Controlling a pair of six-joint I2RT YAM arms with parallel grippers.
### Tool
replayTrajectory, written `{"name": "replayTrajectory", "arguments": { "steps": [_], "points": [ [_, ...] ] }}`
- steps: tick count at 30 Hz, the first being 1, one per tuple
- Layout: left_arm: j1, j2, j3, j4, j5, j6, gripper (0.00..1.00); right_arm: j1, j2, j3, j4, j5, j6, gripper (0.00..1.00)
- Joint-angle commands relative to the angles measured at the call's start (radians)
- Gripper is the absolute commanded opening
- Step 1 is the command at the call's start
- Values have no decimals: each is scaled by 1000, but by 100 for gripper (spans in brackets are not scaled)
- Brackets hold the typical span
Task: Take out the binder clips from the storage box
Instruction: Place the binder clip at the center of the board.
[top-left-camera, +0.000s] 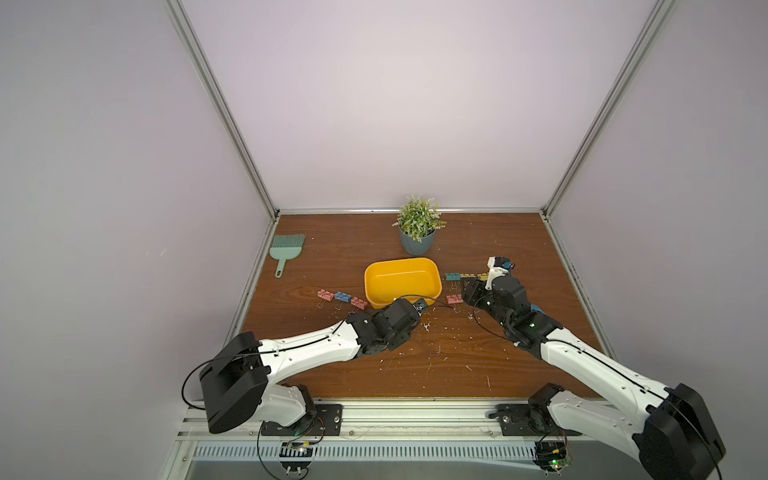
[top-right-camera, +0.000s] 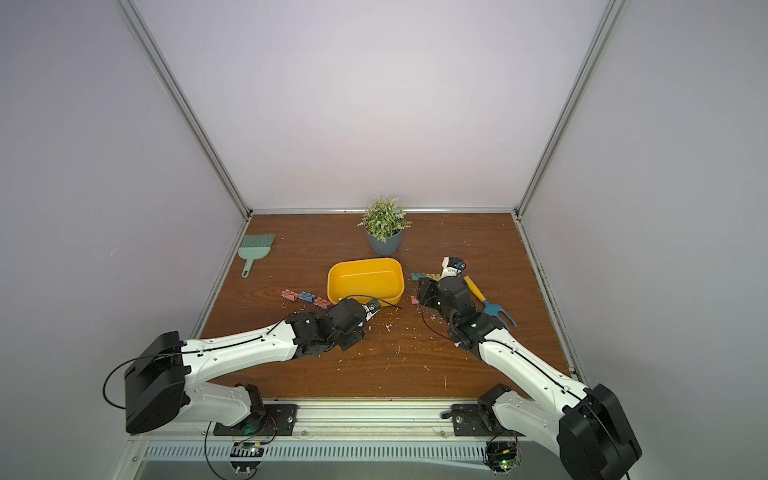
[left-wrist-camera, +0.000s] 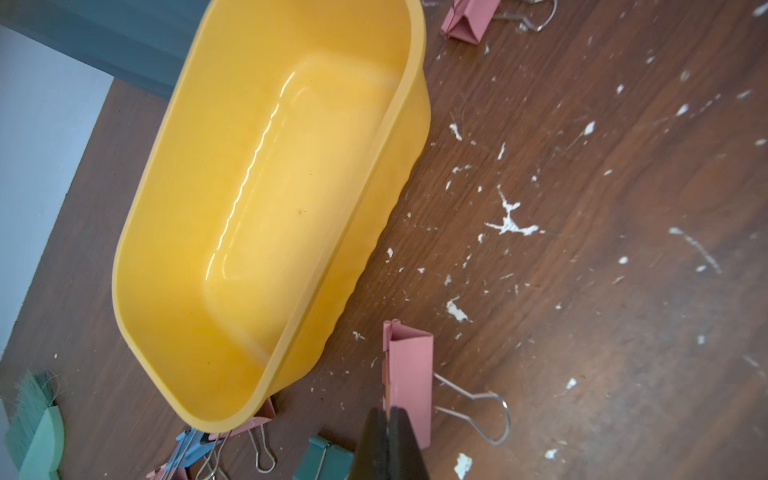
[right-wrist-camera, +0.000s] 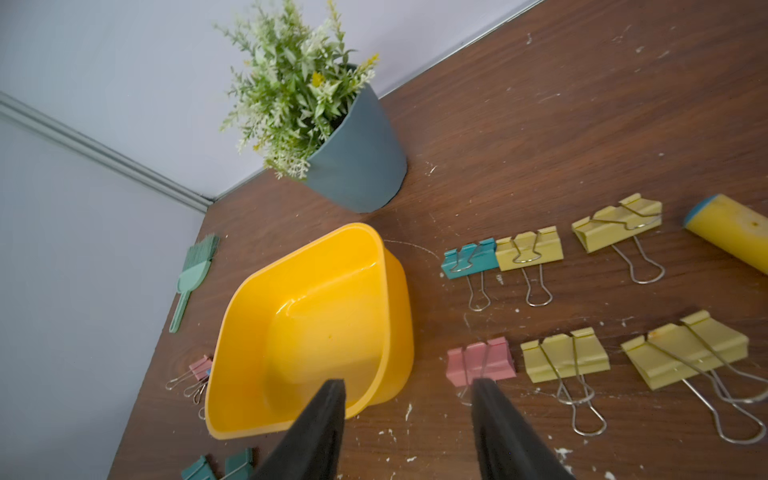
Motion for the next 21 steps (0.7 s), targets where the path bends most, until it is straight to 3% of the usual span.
{"name": "replayTrajectory", "arguments": {
  "steps": [1,6,13,15,17,21],
  "points": [
    [-5,54,42,-40,-14,43,8,-29,-36,-10,1,-22,31,55],
    [-13,134,74,-60,-12,51,13,-76,-56,-13,-15,-26,13,56],
    [-14,121,97,-124,53,28,39,-146,-63,33,-74,9,-82,58],
    [-13,54,93,-106,100,21,46,-168,-58,57,-93,44,-148,64],
    [-14,-28,80,-57,119,7,59,-187,-39,81,-101,111,-234,71],
    [17,-199,12,121,-1,-18,88,-214,27,106,-53,319,-424,94]
  ]
}}
